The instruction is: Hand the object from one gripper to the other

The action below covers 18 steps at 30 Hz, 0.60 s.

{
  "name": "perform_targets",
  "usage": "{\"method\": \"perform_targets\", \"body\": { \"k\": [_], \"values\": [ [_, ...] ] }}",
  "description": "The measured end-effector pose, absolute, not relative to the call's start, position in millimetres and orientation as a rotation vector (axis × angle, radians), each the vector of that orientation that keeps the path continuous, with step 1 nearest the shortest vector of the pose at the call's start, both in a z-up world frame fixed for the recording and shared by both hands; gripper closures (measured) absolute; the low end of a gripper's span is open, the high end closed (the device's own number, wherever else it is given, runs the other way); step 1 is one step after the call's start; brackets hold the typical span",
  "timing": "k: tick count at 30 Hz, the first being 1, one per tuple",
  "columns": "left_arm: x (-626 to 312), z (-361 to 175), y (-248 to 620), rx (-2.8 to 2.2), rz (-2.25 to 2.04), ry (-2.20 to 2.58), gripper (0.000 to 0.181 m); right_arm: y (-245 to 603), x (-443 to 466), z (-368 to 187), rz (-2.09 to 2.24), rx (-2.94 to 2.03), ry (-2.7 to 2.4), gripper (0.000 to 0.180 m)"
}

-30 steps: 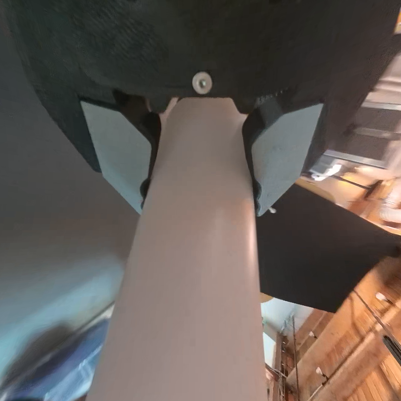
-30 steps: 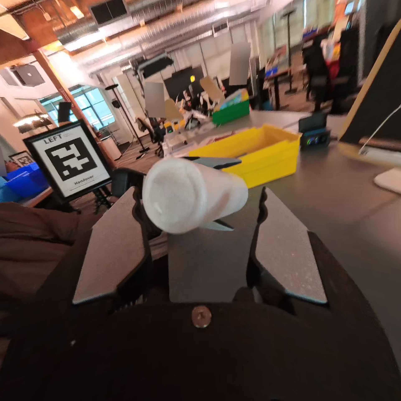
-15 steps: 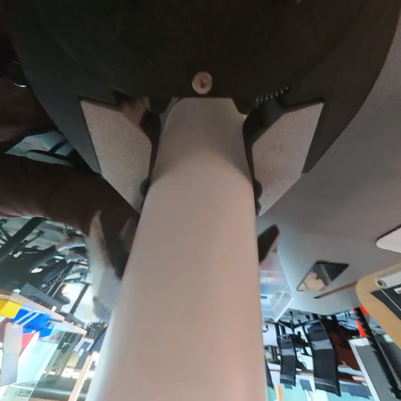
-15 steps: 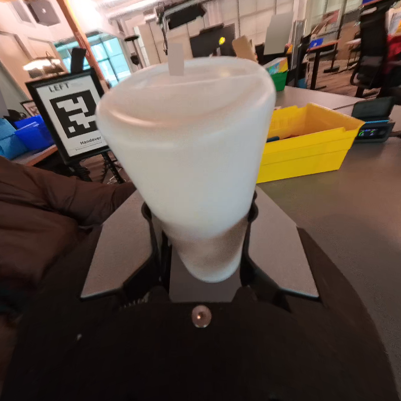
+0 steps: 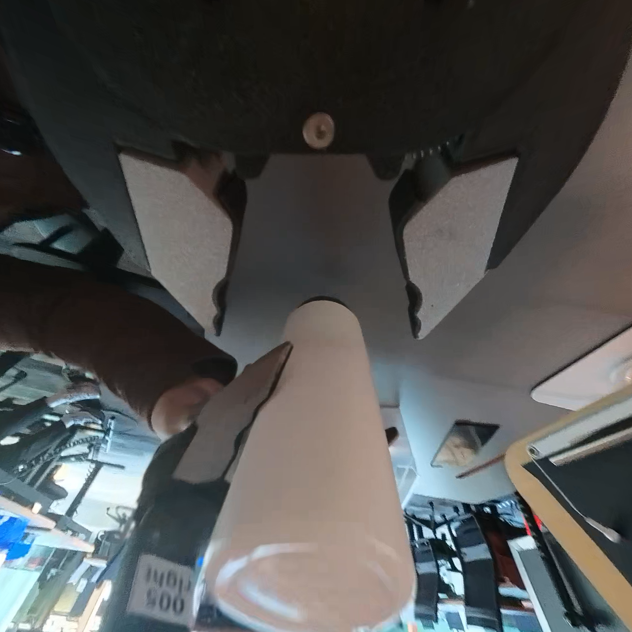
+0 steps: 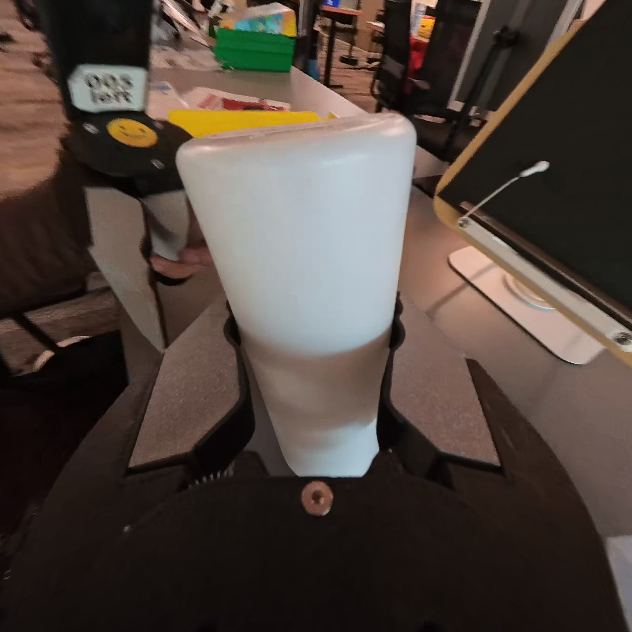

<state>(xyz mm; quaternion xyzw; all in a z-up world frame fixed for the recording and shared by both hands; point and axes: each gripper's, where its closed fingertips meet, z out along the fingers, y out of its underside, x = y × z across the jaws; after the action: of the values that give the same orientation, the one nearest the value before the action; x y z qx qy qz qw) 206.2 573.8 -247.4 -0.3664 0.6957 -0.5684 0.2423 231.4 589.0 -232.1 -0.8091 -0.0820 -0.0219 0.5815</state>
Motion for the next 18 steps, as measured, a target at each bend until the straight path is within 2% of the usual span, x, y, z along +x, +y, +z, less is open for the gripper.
{"method": "perform_targets", "body": {
  "k": [6,14,18],
  "values": [
    [213,-220,590,-1.052,-1.616,1.684,0.077,593,246,-244,-0.294,-1.951,-0.206,0.091],
    [222,-217,591,-1.081,-1.621,1.564,0.078,607,239,-262,-0.487,-2.021,-0.271,0.091],
    [222,-215,584,-0.99,-1.642,1.509,0.087,614,229,-264,-0.59,-2.02,-0.315,0.093]
  ]
}}
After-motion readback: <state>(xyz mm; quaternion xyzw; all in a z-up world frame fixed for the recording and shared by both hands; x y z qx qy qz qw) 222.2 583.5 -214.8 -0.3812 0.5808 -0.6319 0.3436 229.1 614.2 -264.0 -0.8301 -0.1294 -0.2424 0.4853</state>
